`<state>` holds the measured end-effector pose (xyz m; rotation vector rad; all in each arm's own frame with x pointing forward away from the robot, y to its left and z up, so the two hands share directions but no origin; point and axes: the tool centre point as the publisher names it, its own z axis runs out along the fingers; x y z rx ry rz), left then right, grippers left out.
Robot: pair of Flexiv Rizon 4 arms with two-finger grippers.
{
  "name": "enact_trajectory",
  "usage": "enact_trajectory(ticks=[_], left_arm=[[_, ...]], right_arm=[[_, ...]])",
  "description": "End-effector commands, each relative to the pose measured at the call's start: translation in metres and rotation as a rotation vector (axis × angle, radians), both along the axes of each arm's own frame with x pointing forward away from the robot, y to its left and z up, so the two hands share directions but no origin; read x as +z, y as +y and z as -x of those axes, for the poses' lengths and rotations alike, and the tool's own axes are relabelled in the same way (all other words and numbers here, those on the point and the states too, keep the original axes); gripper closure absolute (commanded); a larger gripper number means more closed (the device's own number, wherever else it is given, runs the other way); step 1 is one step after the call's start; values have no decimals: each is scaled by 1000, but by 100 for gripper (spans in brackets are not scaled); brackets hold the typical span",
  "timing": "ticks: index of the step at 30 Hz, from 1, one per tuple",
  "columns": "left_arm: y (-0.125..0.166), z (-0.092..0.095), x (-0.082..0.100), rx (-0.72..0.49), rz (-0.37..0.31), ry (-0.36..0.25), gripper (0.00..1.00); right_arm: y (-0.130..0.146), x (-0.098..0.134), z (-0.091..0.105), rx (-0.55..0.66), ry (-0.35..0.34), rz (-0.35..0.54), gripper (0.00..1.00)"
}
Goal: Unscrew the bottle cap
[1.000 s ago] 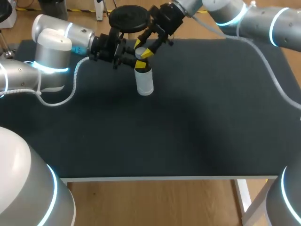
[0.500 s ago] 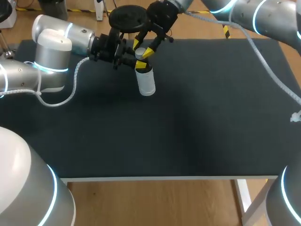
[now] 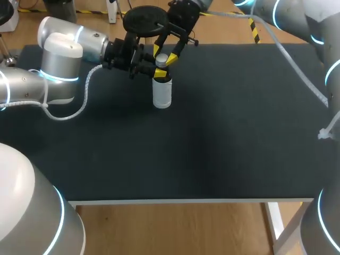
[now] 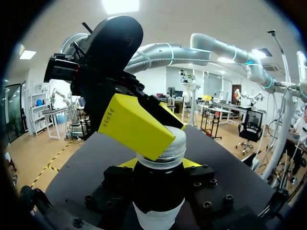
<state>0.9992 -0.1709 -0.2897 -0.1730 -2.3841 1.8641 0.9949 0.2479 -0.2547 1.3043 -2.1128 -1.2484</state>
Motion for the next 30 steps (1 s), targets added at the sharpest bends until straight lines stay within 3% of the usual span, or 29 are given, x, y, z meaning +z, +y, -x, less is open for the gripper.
enact_trajectory(ticks=[1, 10, 11, 12, 13, 24, 27, 28, 30], left_arm=[[0, -2, 0, -3, 0, 2, 100], [0, -2, 0, -3, 0, 2, 100], [0, -2, 0, -3, 0, 2, 100], [0, -2, 0, -3, 0, 2, 100], [0, -2, 0, -3, 0, 2, 100], [0, -2, 0, -3, 0, 2, 100], [0, -2, 0, -3, 0, 2, 100], [0, -2, 0, -3, 0, 2, 100], [0, -2, 0, -3, 0, 2, 100]], right_arm=[[0, -5, -13, 321, 88, 210, 100], [0, -6, -14, 408, 62, 300, 100], [0, -6, -14, 398, 62, 301, 71], [1, -6, -14, 391, 61, 300, 4], [0, -6, -13, 359, 56, 290, 0], [-16, 7, -6, 96, 58, 187, 0], [-18, 8, -4, -79, 92, 228, 0], [-17, 8, -3, -114, 76, 229, 0], [-15, 11, 0, -175, 108, 182, 0]])
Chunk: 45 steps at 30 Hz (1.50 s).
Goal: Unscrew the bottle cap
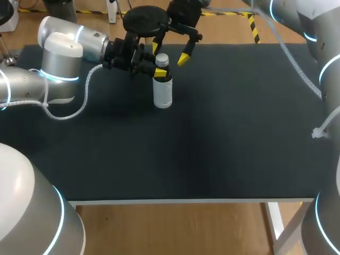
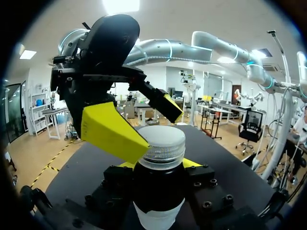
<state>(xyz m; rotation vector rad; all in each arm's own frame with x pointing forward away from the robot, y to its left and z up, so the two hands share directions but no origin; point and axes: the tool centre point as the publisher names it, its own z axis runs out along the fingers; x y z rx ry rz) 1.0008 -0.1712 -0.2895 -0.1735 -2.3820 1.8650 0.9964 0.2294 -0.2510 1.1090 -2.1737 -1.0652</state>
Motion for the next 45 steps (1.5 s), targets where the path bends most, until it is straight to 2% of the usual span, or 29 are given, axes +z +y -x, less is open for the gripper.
enact_trajectory(ticks=[1, 3, 5, 10, 29, 34, 40, 45], left_arm=[[0, 0, 0, -2, -1, 1, 100], [0, 0, 0, -2, -1, 1, 100], [0, 0, 0, -2, -1, 1, 100], [0, 0, 0, -2, -1, 1, 100], [0, 0, 0, -2, -1, 1, 100], [0, 0, 0, -2, -1, 1, 100], [0, 0, 0, -2, -1, 1, 100], [0, 0, 0, -2, -1, 1, 100]], right_arm=[[4, 8, 3, -173, 27, -15, 0], [6, 9, 5, -222, 39, -39, 0], [7, 6, 6, -280, 17, -20, 0], [4, 1, 5, -390, 11, -28, 0], [13, 7, 11, -598, -20, -51, 0], [17, 5, 12, -637, -8, -60, 0], [18, 2, 13, -691, -37, -55, 0], [19, 1, 14, -713, -34, -68, 0]])
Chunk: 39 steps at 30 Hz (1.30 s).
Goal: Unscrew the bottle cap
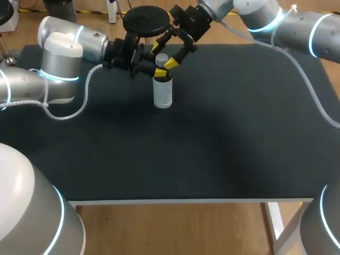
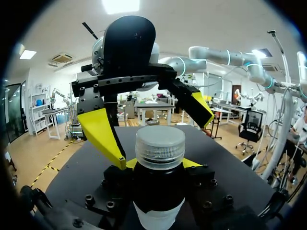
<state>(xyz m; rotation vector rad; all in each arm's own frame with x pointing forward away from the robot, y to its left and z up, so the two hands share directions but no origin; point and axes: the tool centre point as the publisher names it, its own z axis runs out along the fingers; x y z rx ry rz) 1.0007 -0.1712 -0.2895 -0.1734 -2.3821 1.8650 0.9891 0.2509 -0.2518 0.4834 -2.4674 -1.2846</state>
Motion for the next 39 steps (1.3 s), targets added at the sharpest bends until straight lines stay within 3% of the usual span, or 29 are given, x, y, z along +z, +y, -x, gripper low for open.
enact_trajectory(ticks=[1, 16, 19, 22, 25, 29, 31, 33, 34, 35, 36, 39], left_arm=[[0, 0, 0, -2, -1, 1, 100], [0, 0, 0, -2, -1, 1, 100], [0, 0, 0, -2, -1, 1, 100], [0, 0, 0, -2, -1, 1, 100], [0, 0, 0, -2, -1, 1, 100], [0, 0, 0, -2, -1, 1, 100], [0, 0, 0, -2, -1, 1, 100], [0, 0, 0, -2, -1, 1, 100], [0, 0, 0, -2, -1, 1, 100], [0, 0, 0, -2, -1, 1, 100], [0, 0, 0, -2, -1, 1, 100], [0, 0, 0, -2, -1, 1, 100]], right_arm=[[-3, 2, 6, -192, -121, -36, 0], [0, 0, 6, -198, -102, -39, 2], [0, 0, 6, -197, -99, -39, 20], [1, 0, 5, -188, -96, -38, 53], [1, 0, 5, -178, -92, -38, 65], [1, 0, 5, -165, -88, -31, 96], [1, 0, 4, -164, -86, -29, 100], [1, 0, 3, -160, -83, -27, 100], [1, 0, 3, -158, -81, -26, 84], [1, 0, 3, -155, -80, -25, 55], [1, 0, 3, -156, -81, -24, 0], [1, 0, 3, -160, -82, -25, 0]])
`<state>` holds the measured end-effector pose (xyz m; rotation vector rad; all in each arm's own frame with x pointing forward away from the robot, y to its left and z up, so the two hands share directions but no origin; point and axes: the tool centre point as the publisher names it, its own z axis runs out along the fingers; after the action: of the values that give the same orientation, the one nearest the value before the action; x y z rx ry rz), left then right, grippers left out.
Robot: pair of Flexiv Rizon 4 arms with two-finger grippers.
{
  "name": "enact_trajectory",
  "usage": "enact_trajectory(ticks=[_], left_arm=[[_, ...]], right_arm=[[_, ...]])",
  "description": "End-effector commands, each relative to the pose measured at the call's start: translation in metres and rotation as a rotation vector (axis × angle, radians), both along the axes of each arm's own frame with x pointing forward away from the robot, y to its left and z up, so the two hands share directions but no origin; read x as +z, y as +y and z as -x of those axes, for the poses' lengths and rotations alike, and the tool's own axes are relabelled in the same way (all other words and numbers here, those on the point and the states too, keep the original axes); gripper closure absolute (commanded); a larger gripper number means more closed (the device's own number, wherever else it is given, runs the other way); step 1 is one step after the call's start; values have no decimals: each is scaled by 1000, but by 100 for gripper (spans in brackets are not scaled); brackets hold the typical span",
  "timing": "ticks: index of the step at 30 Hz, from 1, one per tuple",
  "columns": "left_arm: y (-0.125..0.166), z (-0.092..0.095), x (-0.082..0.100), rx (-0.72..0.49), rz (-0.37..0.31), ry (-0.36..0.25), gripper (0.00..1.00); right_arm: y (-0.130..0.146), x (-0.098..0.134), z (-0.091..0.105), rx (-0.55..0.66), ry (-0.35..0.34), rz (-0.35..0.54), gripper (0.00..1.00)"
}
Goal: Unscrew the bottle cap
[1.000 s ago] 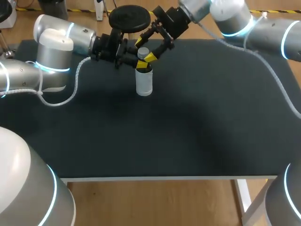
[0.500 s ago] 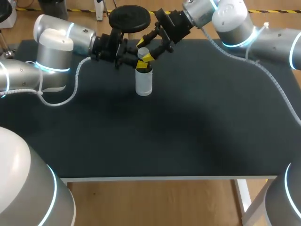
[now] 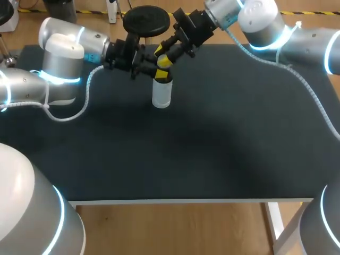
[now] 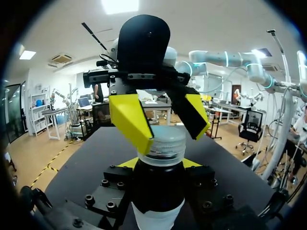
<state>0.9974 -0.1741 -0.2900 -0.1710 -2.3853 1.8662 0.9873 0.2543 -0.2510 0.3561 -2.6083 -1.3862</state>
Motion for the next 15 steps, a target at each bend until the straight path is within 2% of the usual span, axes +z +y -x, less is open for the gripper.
enact_trajectory(ticks=[1, 15], left_arm=[[3, -4, 1, -5, 0, 2, 100], [3, -4, 1, -5, 0, 2, 100]], right_arm=[[-2, 0, 1, 2, 2, 1, 0], [-10, -2, -1, -34, -12, 22, 0]])
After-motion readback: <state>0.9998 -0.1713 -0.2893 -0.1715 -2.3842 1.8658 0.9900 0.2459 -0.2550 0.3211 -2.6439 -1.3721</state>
